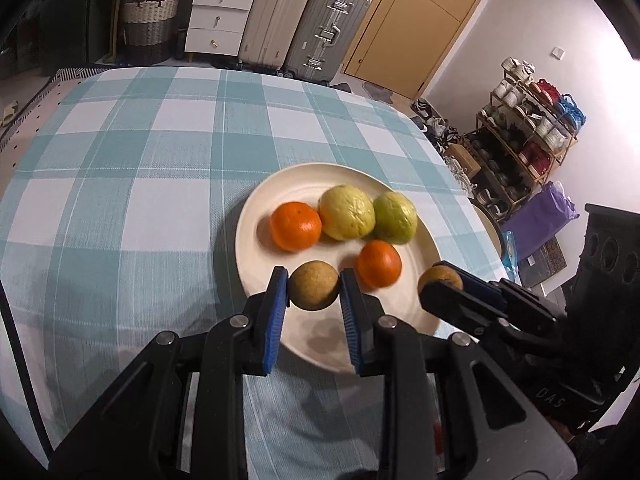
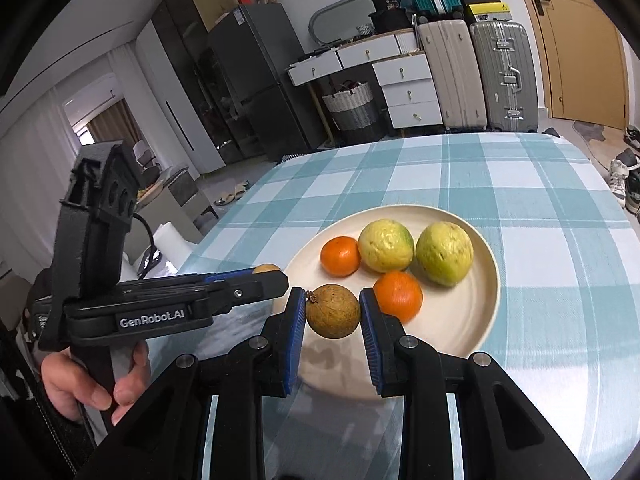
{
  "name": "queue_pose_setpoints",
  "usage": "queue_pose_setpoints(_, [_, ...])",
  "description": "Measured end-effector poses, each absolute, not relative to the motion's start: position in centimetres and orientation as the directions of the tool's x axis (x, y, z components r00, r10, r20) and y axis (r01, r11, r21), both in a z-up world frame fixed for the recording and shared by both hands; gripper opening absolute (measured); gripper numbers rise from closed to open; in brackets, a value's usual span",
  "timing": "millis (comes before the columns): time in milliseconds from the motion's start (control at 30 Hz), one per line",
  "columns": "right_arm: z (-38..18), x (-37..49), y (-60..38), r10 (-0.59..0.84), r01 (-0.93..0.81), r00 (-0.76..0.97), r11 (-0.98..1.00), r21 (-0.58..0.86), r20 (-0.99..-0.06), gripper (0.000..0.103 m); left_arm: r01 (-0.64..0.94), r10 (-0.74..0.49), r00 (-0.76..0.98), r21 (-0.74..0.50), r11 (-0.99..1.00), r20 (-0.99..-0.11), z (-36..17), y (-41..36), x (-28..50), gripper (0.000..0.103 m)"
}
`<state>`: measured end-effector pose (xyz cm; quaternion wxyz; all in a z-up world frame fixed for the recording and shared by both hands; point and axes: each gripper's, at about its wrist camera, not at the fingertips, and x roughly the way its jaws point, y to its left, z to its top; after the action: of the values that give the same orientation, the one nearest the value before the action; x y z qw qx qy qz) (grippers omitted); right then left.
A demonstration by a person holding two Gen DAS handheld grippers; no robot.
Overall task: Organize fruits
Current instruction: 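Carry both brown fruits onto the cream plate and open both grippers, then withdraw both tools from the plate toward the tomatoes and plums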
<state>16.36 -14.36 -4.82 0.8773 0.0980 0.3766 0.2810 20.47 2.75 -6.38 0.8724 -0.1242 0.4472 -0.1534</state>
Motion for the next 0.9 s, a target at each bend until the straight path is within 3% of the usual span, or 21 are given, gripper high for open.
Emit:
queue_pose_setpoints(433, [-6.6,20.1,-12.6,0.518,-0.425,0.539,0.848,0.317,-0.664,0.028,0.162,-0.407,0.506,-0.380,0.911,-0.760,-8.2,2.3,23.3,0.024])
queue_pose_setpoints(733, [-6.8,20.8,-12.6,0.521,-0.427,0.549,0.847,0.317,-0.653,0.028,0.170,-0.438,0.507,-0.412,0.895,-0.742,-8.8,2.1,24.1,0.024])
queue_pose_setpoints(800, [-6.7,20.7,-12.5,0.528,-0.434,0.551,0.843,0.318,-0.647,0.032,0.172,-0.447,0.510,-0.422,0.890,-0.735,-8.7,2.1,24.2,0.024])
queue_pose_setpoints(900, [-6.4,20.4,-12.8,0.521,-0.431,0.566,0.847,0.310,-0.638,0.047,0.157,-0.448,0.512,-0.433,0.887,-0.732,-8.5,2.4,24.4,0.024])
